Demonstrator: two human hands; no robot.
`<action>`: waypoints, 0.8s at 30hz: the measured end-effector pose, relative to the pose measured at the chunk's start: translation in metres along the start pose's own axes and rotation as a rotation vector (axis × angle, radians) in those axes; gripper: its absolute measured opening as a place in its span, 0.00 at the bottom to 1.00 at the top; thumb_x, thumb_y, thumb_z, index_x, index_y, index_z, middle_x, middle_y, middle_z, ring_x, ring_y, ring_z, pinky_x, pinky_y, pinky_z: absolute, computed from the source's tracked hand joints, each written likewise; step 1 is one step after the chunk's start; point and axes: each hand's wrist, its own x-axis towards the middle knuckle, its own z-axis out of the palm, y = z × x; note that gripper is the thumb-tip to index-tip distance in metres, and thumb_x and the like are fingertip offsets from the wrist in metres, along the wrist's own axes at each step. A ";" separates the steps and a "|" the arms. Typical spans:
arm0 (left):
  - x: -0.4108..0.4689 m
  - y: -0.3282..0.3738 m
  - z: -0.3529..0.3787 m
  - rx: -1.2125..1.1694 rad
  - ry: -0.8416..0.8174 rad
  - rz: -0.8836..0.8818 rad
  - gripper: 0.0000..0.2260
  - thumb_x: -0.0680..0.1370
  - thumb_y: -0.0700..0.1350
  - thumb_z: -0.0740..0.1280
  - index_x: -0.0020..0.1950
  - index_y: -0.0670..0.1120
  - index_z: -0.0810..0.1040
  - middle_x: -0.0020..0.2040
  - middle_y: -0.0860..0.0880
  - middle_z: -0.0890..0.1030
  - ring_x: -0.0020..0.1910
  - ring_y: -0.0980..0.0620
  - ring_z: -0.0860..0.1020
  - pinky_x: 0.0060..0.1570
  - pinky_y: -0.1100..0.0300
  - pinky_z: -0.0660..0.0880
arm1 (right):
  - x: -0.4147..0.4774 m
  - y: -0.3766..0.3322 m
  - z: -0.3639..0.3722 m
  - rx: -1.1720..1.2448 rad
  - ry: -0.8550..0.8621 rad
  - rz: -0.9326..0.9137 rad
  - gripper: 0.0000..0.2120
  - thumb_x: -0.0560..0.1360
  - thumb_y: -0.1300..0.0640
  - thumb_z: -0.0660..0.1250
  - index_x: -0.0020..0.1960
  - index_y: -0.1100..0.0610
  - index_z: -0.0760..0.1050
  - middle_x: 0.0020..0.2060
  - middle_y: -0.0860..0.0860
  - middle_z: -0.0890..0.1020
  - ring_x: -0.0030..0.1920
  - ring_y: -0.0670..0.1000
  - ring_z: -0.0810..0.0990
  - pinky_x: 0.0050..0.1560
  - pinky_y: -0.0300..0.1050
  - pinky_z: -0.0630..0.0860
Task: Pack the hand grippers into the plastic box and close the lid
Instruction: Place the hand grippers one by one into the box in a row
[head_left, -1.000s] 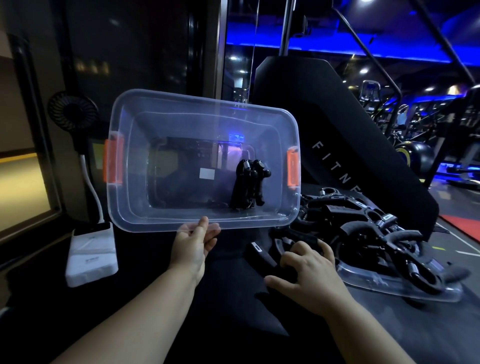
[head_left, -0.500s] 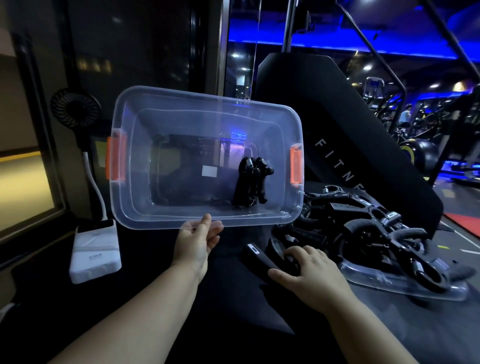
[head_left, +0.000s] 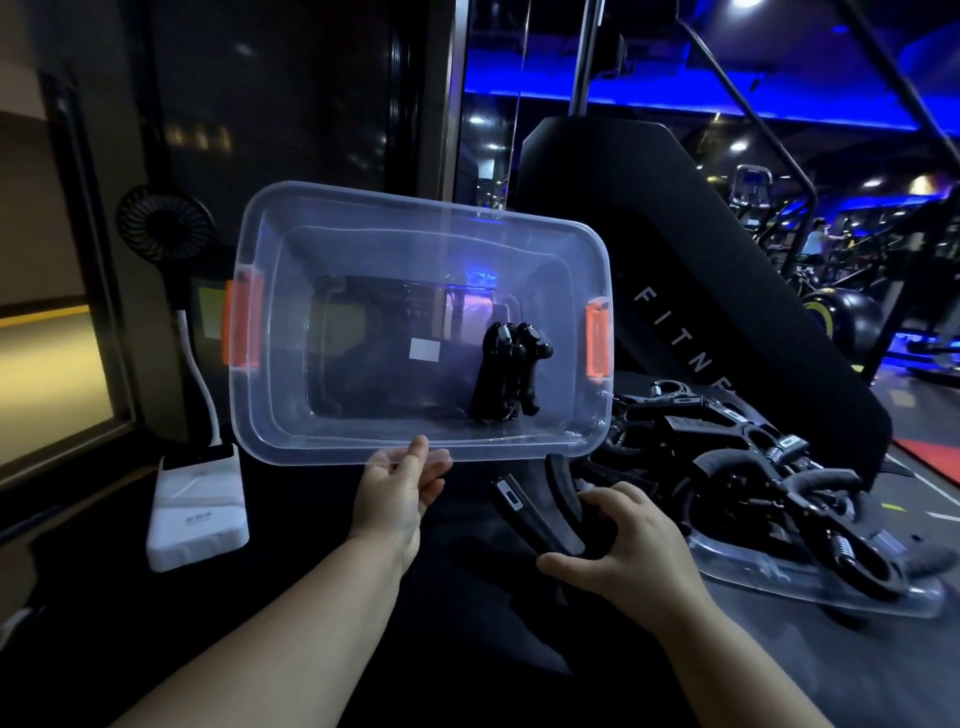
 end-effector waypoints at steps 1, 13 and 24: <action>0.000 0.000 0.000 -0.002 -0.001 -0.001 0.05 0.78 0.46 0.64 0.48 0.45 0.72 0.40 0.47 0.84 0.39 0.54 0.82 0.41 0.60 0.75 | 0.000 0.000 0.000 0.037 0.030 -0.005 0.41 0.50 0.24 0.69 0.57 0.44 0.77 0.44 0.34 0.71 0.46 0.34 0.72 0.42 0.28 0.65; -0.002 0.002 0.002 -0.002 -0.003 0.003 0.05 0.79 0.46 0.64 0.46 0.45 0.72 0.38 0.48 0.83 0.37 0.56 0.82 0.40 0.61 0.75 | 0.006 0.001 0.004 0.023 0.391 -0.048 0.32 0.52 0.51 0.84 0.54 0.57 0.82 0.44 0.47 0.72 0.41 0.44 0.72 0.48 0.33 0.68; -0.001 0.001 0.002 -0.003 -0.001 0.004 0.05 0.79 0.46 0.64 0.46 0.45 0.71 0.38 0.48 0.83 0.37 0.56 0.82 0.40 0.62 0.75 | 0.002 0.002 0.001 0.017 0.396 -0.051 0.30 0.55 0.48 0.83 0.55 0.51 0.81 0.43 0.42 0.76 0.40 0.43 0.76 0.42 0.33 0.69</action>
